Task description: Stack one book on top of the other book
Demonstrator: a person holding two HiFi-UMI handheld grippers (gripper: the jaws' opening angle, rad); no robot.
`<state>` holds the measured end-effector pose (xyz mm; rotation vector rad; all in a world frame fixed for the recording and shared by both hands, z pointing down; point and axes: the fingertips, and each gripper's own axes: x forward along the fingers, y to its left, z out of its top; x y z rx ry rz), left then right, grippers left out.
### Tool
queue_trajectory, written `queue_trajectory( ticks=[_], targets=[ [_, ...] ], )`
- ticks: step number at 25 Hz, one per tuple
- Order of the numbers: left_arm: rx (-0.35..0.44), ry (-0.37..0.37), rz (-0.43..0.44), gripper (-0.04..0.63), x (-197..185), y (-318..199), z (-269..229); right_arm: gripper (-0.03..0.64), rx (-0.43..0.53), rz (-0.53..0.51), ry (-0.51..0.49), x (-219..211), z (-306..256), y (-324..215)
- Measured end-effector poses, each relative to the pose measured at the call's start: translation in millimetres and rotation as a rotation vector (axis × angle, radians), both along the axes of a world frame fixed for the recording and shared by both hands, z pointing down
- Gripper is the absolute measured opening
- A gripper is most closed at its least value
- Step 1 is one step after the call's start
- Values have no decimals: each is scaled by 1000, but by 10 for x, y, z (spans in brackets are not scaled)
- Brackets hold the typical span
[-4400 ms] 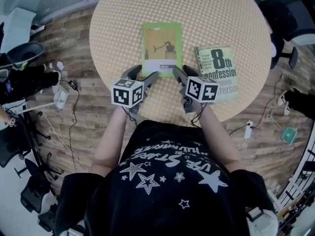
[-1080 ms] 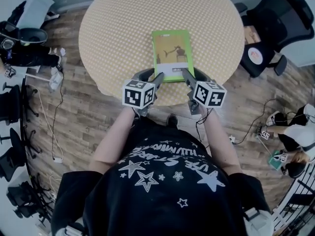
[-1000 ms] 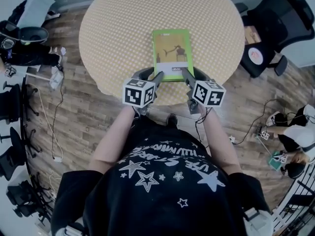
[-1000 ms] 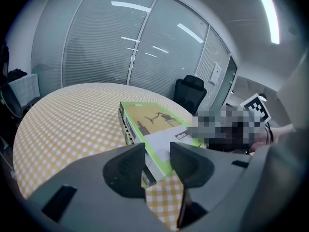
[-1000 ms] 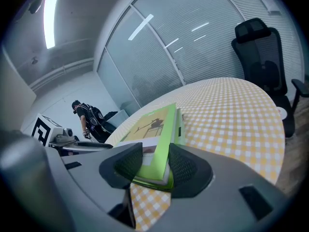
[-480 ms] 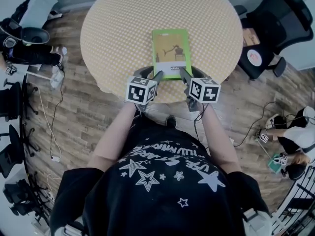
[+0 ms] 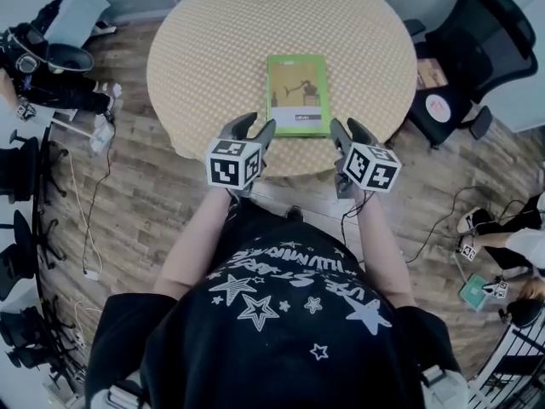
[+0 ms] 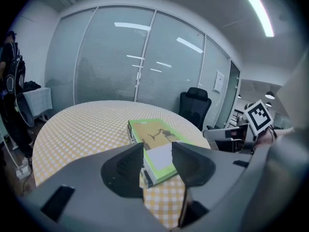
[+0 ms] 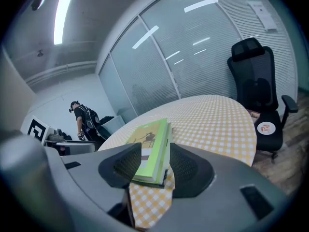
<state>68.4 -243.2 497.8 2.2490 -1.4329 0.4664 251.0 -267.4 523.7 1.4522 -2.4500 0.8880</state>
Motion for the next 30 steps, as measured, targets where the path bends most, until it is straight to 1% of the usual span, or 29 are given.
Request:
queue_trajectory(
  ticks=[3,7,9,10,12,14,16,18,21,26,30],
  targets=[
    [65,31,-17,180,21,101,-289,187,45,11,-22,94,-182,30],
    [139,63,-9,131,138,202,-612,152,101,-19,-38,108,-401,66],
    [167,78,7,88,205,248,-717,123,123,-29,-48,90,-487,117],
    [178,88,17,66,238,258,-758,113,136,-36,-49,78,-529,149],
    [190,103,45,43,317,264,-798,106,160,-65,-24,36,-588,228],
    [187,111,80,32,388,282,-795,100,177,-99,24,-29,-604,316],
    [185,120,108,30,410,316,-806,94,190,-117,46,-116,-626,376],
    [184,125,131,30,371,373,-827,89,189,-107,24,-216,-664,421],
    [180,128,153,29,215,473,-852,78,189,-85,-8,-403,-734,514],
    [201,139,161,28,-124,609,-957,66,212,-71,-6,-767,-874,674],
    [216,155,195,24,-346,751,-1013,60,229,-48,5,-1028,-972,798]
  ],
)
